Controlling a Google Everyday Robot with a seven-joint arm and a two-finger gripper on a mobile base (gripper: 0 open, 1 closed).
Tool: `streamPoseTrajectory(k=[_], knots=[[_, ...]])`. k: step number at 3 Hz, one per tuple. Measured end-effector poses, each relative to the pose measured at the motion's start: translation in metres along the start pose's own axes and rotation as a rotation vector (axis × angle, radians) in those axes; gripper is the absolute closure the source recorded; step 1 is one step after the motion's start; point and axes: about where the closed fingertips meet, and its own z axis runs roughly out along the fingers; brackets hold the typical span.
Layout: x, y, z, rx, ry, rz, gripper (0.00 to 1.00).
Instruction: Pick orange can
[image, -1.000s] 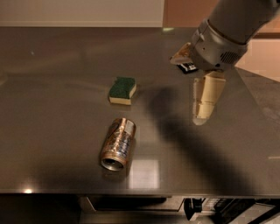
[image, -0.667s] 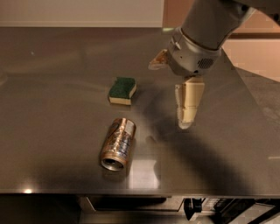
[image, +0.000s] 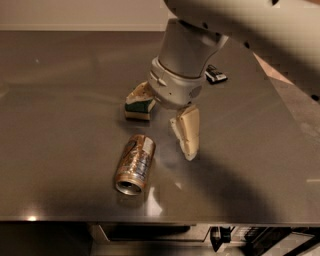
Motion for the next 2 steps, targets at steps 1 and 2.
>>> streamPoseTrajectory(k=[1, 2], knots=[[-0.02, -0.003, 0.02, -0.063, 0.0, -0.185, 0.0], [-0.032, -0.002, 0.035, -0.117, 0.013, -0.34, 0.0]])
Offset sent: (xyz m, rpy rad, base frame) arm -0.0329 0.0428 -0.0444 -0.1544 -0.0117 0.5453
